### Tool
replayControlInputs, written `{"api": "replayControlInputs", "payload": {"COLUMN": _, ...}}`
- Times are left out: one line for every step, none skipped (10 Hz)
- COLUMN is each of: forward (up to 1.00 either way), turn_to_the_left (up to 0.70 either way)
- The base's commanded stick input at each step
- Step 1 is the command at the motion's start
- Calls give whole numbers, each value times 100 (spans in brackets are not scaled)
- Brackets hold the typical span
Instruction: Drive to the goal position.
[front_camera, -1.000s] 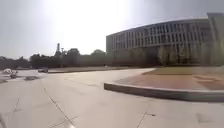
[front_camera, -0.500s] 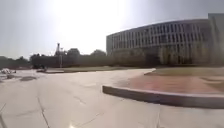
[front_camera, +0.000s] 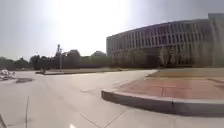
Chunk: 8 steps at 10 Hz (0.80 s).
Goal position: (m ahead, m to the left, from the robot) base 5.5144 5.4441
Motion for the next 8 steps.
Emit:
{"api": "replayControlInputs", "payload": {"forward": 70, "turn_to_the_left": 0}}
{"api": "replayControlInputs", "payload": {"forward": 70, "turn_to_the_left": 0}}
{"api": "replayControlInputs", "payload": {"forward": 70, "turn_to_the_left": 0}}
{"api": "replayControlInputs", "payload": {"forward": 70, "turn_to_the_left": 0}}
{"api": "replayControlInputs", "payload": {"forward": 70, "turn_to_the_left": 0}}
{"api": "replayControlInputs", "payload": {"forward": 54, "turn_to_the_left": 0}}
{"api": "replayControlInputs", "payload": {"forward": 4, "turn_to_the_left": 0}}
{"api": "replayControlInputs", "payload": {"forward": 2, "turn_to_the_left": 0}}
